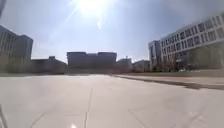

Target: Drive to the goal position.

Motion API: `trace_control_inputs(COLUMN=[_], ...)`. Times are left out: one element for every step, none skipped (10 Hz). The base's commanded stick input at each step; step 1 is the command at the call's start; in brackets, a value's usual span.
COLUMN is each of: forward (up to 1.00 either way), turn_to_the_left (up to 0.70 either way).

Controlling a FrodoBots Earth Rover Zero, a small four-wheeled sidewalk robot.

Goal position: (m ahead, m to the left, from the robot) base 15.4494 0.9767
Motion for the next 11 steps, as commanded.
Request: trace_control_inputs(forward=[1.00, 1.00, 1.00, 0.92, 0.20, 0.00, 0.00, 0.00, 0.00, 0.00, 0.00], turn_to_the_left=[0.05, 0.05, 0.05, 0.05, 0.01, 0.00, 0.00, 0.00, 0.00, 0.00, 0.00])
